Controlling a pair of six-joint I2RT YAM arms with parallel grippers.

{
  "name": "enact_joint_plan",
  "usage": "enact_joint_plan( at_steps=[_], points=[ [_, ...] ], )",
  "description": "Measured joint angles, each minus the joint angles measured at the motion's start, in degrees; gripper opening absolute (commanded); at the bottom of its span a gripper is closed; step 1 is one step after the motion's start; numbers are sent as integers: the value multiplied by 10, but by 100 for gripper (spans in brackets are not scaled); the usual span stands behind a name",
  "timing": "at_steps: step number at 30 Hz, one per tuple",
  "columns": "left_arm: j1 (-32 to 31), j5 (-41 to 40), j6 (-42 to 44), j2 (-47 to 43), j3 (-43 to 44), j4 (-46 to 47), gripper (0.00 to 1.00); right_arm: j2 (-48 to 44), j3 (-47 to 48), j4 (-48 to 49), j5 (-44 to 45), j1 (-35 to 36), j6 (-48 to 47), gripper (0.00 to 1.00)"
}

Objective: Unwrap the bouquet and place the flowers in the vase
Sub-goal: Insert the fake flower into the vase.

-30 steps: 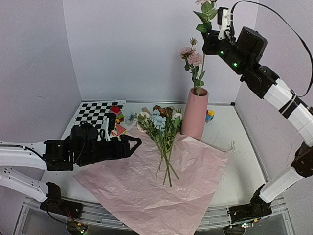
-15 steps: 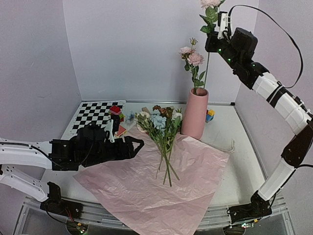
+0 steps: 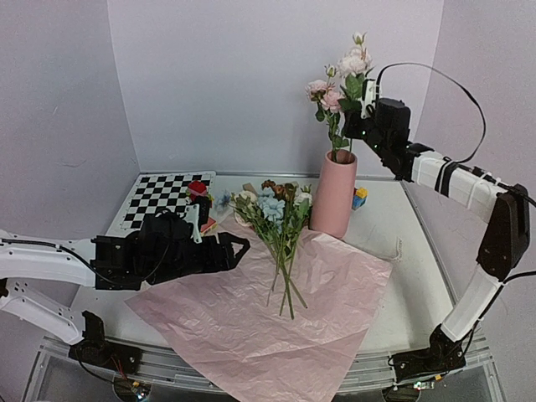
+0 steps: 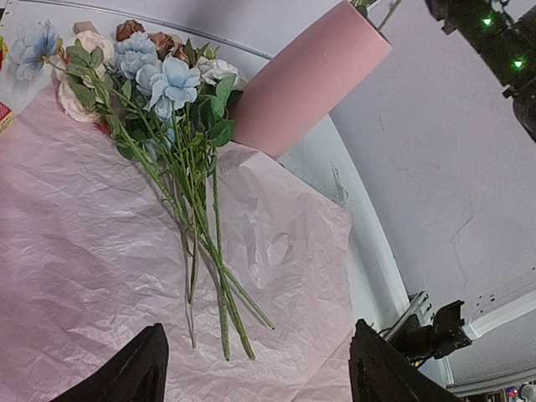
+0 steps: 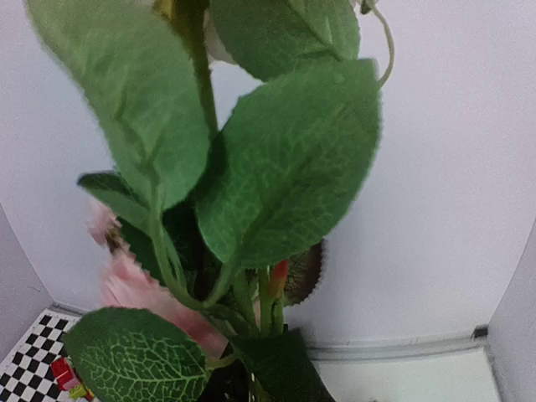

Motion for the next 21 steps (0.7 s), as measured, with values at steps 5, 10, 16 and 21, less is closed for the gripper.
enact_joint_plan(
  at_steps=[5,10,16,21],
  points=[
    [0,0,0,2,2,-1,75,5,-84,5,4,-1,23,88],
    [0,0,0,2,3,-1,75,-10,-133,21,4,-2,43,98],
    [0,0,0,13,7,0,75,-78,-197,5,-1,-2,72,98],
    [1,0,0,33,15,-4,75,-146,-229,-38,-30,-2,103,98]
  ],
)
